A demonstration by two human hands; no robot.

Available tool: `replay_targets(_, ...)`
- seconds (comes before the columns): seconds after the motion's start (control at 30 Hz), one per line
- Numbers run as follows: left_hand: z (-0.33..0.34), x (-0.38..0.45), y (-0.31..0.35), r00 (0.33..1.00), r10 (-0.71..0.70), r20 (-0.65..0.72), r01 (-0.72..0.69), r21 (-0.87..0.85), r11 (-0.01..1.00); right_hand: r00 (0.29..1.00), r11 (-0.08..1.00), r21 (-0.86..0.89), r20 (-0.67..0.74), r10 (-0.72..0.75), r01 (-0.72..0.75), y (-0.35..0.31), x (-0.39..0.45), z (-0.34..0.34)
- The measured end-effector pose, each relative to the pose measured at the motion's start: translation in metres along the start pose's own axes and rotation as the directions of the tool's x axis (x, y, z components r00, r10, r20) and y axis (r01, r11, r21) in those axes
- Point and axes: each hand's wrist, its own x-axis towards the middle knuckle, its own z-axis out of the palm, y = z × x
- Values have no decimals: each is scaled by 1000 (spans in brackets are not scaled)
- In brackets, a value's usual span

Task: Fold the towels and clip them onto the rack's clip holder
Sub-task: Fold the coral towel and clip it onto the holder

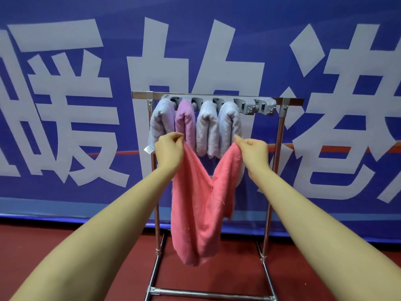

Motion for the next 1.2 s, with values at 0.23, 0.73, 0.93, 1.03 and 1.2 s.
replay_targets(0.23, -18, 4, 3, 998, -57, -24, 59, 86, 995, 990, 998, -24, -135, 50, -54, -4, 19, -12)
replay_targets(0.73, -21, 16, -14, 988, -89, 128, 11, 512, 859, 968, 947, -322, -240, -70, -11, 0, 25, -34)
replay_targets(0.93, -26, 23, -21, 990, -102, 103, 28, 553, 833, 957, 982, -155, -284, 61, -109, -4, 33, -33)
replay_targets(1.03, -28, 27, -19, 988, -115, 105, 35, 571, 820, 965, 987, -76, -234, 119, -140, -2, 35, -35)
replay_targets(1.2, -28, 31, -12, 981, -114, 157, -8, 620, 785, 998, 845, -532, -13, 55, -54, -2, 33, -36)
